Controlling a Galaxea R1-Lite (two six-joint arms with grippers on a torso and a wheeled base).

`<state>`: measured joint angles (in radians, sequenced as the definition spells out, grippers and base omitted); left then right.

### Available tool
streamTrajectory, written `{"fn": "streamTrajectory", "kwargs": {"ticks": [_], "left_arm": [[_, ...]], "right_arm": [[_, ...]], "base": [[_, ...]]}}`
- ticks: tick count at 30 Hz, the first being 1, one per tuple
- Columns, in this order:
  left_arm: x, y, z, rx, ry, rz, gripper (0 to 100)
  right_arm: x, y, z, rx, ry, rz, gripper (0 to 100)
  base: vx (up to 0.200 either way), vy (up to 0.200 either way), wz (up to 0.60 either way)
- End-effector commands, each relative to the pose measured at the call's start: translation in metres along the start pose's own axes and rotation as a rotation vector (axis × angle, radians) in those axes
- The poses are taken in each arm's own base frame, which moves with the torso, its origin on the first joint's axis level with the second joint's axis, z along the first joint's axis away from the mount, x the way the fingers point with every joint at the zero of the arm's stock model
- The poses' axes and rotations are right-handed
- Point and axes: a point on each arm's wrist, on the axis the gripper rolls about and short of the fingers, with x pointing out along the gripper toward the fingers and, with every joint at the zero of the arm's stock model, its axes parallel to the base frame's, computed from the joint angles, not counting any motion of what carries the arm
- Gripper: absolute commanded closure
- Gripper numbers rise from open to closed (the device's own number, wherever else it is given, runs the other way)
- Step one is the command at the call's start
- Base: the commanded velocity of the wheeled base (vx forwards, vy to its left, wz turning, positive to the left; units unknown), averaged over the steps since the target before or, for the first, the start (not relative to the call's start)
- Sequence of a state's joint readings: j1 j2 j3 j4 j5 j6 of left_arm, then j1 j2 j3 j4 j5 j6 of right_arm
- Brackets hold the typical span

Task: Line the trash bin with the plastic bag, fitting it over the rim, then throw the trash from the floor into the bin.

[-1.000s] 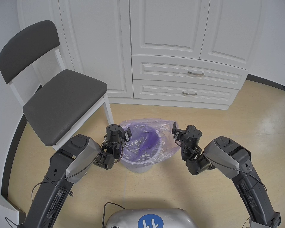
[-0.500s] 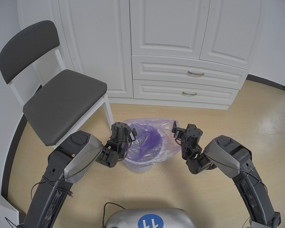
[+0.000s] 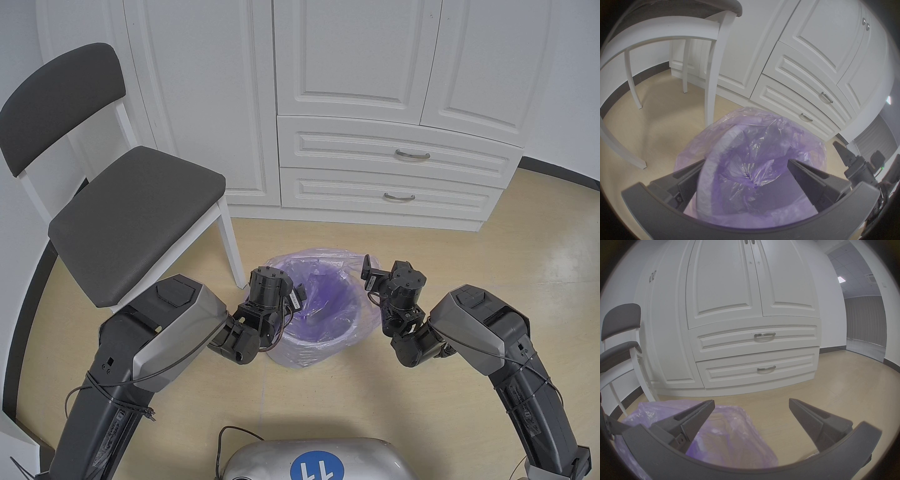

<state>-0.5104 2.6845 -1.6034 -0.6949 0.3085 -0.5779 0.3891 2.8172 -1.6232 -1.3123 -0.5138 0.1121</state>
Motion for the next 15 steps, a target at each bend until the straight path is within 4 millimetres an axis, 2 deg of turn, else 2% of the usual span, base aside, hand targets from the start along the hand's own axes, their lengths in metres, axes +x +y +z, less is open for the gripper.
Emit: {"fn": "streamTrajectory", "kwargs": {"ticks": [1,8,15], "left_arm": [[-0.005,0.001,-0.001,0.013,0.014,0.008,0],[-0.011,0.009,0.0,0.022,0.036,0.031,0],[-0.023,0.015,-0.013,0.051,0.092,0.057,0]], "right_arm": [[-0.001,0.001,0.0,0.001,-0.001,0.002,0],[-0.003,0.003,-0.004,-0.003,0.008,0.007,0],[-0.003,0.003,-0.004,-0.005,0.011,0.007,0]], "base": [[0.0,0.0,0.0],[0.0,0.0,0.0],[0.0,0.0,0.0]]}}
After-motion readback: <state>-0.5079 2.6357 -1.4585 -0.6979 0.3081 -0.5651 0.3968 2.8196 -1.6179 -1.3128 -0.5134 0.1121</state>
